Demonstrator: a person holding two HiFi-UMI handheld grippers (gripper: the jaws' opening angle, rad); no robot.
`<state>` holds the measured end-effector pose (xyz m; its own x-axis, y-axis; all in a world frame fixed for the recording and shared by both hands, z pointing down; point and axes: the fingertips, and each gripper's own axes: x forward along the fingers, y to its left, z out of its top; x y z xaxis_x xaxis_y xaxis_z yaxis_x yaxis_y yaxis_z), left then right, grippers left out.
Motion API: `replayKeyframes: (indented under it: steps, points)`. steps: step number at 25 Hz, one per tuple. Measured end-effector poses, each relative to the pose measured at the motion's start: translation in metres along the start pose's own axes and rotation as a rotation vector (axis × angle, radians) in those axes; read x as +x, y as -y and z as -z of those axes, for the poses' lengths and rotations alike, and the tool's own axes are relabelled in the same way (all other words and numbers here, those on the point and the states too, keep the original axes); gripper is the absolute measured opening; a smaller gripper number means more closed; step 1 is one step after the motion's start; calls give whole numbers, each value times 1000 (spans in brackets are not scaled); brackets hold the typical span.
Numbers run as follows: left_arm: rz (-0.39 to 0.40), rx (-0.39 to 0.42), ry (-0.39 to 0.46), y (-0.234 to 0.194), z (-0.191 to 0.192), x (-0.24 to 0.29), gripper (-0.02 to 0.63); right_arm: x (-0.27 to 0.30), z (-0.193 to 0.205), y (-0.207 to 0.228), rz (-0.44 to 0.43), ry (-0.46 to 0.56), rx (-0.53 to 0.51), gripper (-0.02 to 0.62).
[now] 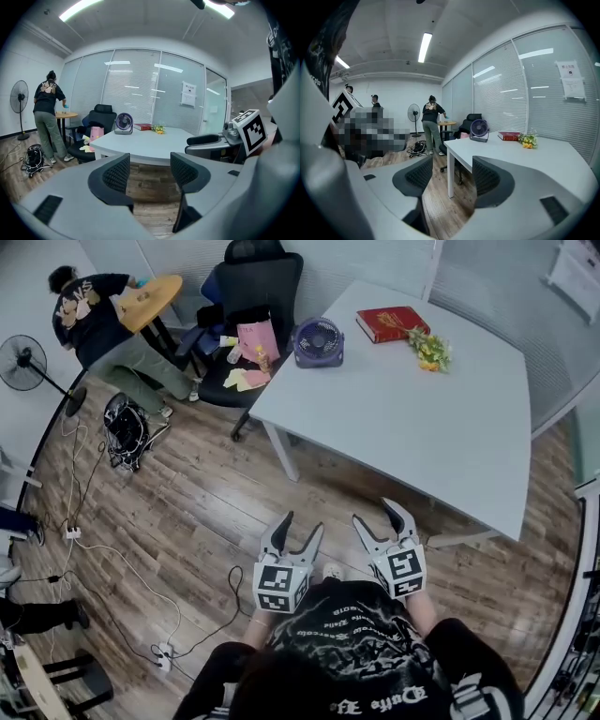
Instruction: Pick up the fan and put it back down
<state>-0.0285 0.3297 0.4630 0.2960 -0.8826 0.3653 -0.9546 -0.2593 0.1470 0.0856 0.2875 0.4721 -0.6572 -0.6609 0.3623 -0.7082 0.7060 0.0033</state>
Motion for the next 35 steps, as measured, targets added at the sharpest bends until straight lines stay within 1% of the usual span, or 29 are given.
replayKeyframes:
  steps: [3, 8, 18, 22, 27, 31, 35]
  points:
    - [-16, -11, -10, 0, -4, 13, 284, 10, 1, 9, -26, -16, 5, 268]
    - [-32, -22, -32, 0, -4, 23, 284, 16, 0, 17, -43, -29, 6, 268]
    - [-25, -39, -47, -9, -5, 55, 284, 28, 1, 26, -46, -44, 5, 268]
    - [-1, -17, -46, -15, -14, 78, 284, 41, 2, 42, -20, -37, 31, 268]
    - [32, -6, -55, -35, -27, 106, 284, 67, -12, 61, 19, -26, 51, 268]
    - [58, 2, -51, -57, -43, 138, 284, 98, -23, 74, 30, -44, 29, 268]
    - [67, 5, -44, -83, -66, 166, 284, 124, -40, 90, 61, -54, 20, 268]
